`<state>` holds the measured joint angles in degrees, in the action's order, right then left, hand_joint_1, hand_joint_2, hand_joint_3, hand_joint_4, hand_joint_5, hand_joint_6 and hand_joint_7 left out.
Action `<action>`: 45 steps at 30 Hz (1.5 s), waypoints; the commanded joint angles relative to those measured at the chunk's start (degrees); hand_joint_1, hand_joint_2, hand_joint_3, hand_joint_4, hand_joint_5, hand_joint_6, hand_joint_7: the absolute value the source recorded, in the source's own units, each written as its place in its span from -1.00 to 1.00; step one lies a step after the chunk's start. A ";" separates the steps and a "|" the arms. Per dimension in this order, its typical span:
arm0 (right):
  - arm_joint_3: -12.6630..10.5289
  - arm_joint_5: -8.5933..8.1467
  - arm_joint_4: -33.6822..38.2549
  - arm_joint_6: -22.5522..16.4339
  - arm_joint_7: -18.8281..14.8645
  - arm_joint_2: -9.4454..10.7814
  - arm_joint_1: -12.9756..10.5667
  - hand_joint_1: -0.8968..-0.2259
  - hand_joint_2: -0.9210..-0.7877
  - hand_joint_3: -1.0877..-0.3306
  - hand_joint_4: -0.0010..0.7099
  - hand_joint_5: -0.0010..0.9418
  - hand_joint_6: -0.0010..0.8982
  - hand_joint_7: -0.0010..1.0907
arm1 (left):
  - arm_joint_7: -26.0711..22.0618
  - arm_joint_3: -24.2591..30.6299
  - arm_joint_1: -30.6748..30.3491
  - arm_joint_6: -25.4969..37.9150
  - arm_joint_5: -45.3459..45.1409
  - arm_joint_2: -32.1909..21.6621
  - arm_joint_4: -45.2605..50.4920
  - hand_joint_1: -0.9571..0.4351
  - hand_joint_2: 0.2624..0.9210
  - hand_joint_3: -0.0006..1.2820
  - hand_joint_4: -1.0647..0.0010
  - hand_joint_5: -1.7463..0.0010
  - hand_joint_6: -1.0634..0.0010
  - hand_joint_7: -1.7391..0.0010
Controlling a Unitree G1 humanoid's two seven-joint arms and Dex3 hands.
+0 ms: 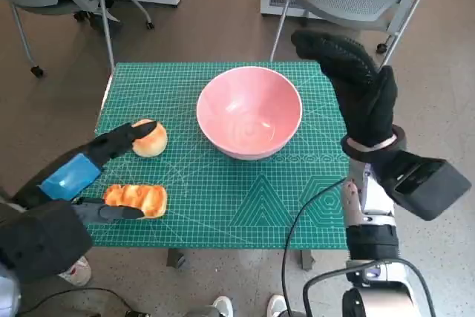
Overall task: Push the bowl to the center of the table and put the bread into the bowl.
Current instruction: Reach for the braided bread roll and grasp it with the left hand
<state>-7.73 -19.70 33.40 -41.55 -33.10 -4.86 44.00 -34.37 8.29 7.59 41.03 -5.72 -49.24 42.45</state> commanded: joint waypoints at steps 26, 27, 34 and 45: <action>-0.05 -1.10 -0.52 2.17 -0.55 0.52 -1.45 -0.36 -1.00 -0.46 -0.84 -1.00 -0.98 -0.51 | -0.12 -11.73 2.30 8.90 -8.36 -4.08 -2.06 0.45 0.38 -0.93 0.73 1.00 0.38 0.98; -0.05 -1.16 -0.56 2.18 -0.58 0.57 -1.50 -0.36 -1.00 -0.46 -0.84 -1.00 -0.99 -0.51 | -0.07 -11.89 1.93 8.87 -8.61 -4.22 -2.27 0.44 0.38 -0.94 0.72 1.00 0.37 0.98; -0.08 -1.16 -0.66 2.25 -0.59 0.75 -1.63 -0.36 -1.00 -0.46 -0.84 -1.00 -1.00 -0.49 | 0.31 -12.80 1.05 9.60 -10.01 -4.77 -2.60 0.41 0.39 -0.94 0.70 0.99 0.35 0.98; -0.02 -1.11 -0.53 2.23 -0.53 1.14 -1.68 -0.36 -1.00 -0.46 -0.84 -1.00 -1.00 -0.48 | 0.74 -15.29 0.63 11.32 -12.87 -4.81 -3.84 0.38 0.41 -0.96 0.68 0.99 0.33 0.99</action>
<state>-7.75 -20.41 32.60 -40.05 -33.20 -4.09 43.76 -33.94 -6.21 8.69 51.63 -17.38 -53.44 39.09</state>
